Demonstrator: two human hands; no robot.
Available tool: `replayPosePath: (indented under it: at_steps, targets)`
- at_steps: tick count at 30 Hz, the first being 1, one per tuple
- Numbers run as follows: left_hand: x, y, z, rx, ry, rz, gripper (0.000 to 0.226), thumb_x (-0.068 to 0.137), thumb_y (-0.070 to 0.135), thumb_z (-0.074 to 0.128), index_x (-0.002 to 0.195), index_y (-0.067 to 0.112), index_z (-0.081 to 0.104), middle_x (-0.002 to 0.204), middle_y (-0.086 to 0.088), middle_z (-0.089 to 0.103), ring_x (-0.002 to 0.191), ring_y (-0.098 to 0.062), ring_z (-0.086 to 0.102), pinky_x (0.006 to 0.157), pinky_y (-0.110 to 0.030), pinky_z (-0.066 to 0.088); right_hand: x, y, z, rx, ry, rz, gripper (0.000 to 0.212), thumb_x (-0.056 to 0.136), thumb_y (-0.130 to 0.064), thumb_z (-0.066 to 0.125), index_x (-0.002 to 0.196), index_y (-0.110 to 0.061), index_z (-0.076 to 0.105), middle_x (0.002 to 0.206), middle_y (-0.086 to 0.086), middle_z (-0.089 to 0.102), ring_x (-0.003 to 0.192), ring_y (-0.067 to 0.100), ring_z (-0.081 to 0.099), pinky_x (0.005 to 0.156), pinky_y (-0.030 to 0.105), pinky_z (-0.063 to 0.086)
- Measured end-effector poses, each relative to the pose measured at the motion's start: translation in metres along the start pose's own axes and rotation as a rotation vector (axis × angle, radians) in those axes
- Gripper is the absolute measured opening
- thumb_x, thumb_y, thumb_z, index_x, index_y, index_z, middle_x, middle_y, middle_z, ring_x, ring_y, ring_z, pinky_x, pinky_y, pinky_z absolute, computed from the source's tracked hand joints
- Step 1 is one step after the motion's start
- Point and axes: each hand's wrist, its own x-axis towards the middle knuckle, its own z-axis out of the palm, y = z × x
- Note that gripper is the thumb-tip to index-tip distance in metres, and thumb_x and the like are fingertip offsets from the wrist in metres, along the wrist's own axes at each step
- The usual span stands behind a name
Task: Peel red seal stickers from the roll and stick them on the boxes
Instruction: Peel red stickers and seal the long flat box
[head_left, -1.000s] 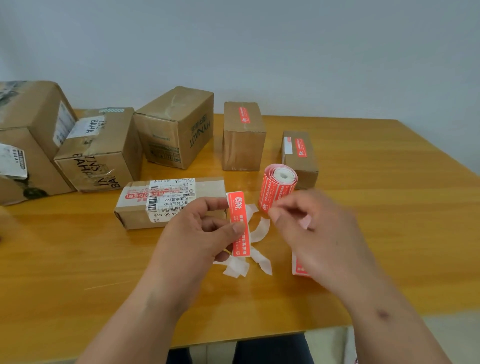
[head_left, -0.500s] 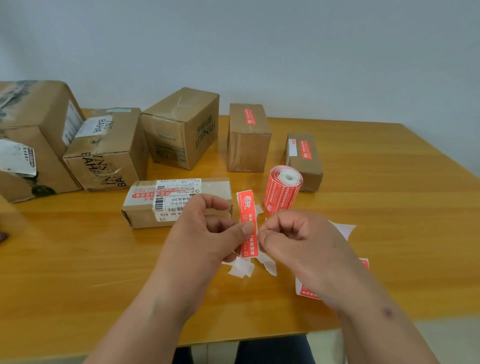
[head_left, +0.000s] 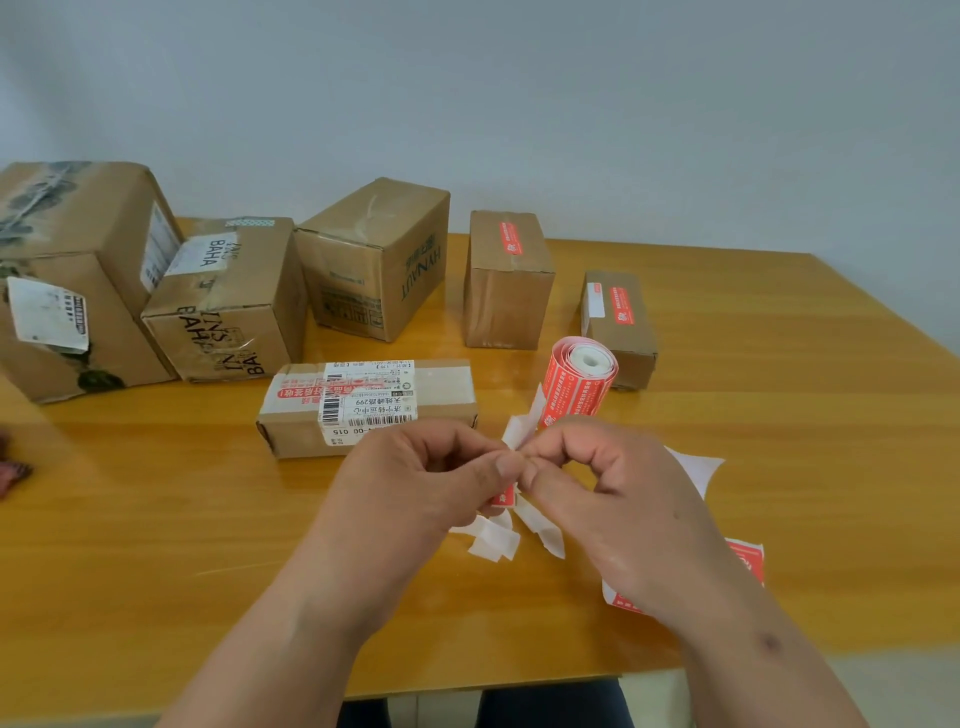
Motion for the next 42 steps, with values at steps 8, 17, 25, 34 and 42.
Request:
replayPosePath:
  at_steps: [8,17,25,34,42]
  targets:
    - [0.001,0.004,-0.007,0.144,0.071,0.007,0.019,0.086,0.015,0.065,0.072,0.021,0.076,0.066,0.001,0.074,0.063,-0.005,0.069,0.058,-0.013,0.052,0.008,-0.004,0.008,-0.083,0.015,-0.033,0.018,0.084,-0.02,0.062,0.067,-0.025,0.066,0.081,-0.018,0.064,0.084,-0.001,0.057,0.065,0.01,0.045]
    - [0.01,0.003,-0.023,0.313,0.182,-0.039,0.022,0.085,0.012,0.064,0.065,0.02,0.071,0.062,0.002,0.071,0.056,-0.006,0.065,0.052,-0.013,0.049,0.023,-0.004,0.012,-0.203,0.048,0.033,0.024,0.081,-0.014,0.061,0.06,-0.026,0.059,0.07,-0.014,0.063,0.076,0.002,0.057,0.065,0.019,0.048]
    - [0.02,0.006,-0.049,0.456,0.315,0.004,0.024,0.083,0.013,0.063,0.06,0.021,0.067,0.061,0.002,0.065,0.046,-0.006,0.047,0.04,-0.018,0.037,0.037,0.001,-0.006,-0.458,0.125,0.217,0.019,0.081,-0.025,0.059,0.062,-0.026,0.059,0.066,-0.011,0.064,0.066,0.005,0.057,0.066,0.024,0.046]
    - [0.02,-0.001,-0.056,0.781,0.438,0.418,0.015,0.089,0.027,0.062,0.082,0.026,0.075,0.076,0.015,0.065,0.07,-0.008,0.062,0.053,-0.034,0.054,0.045,-0.002,0.0,-0.462,0.159,0.258,0.04,0.08,-0.047,0.068,0.054,-0.023,0.048,0.049,-0.007,0.048,0.048,0.009,0.047,0.053,0.022,0.035]
    - [0.021,-0.012,-0.055,0.957,0.474,0.684,0.012,0.086,0.018,0.064,0.085,0.015,0.076,0.076,0.002,0.069,0.069,-0.016,0.062,0.058,-0.036,0.051,0.046,-0.024,0.013,0.335,-0.065,0.364,0.05,0.077,-0.063,0.055,0.073,-0.017,0.074,0.068,0.005,0.071,0.058,0.016,0.059,0.065,0.032,0.047]
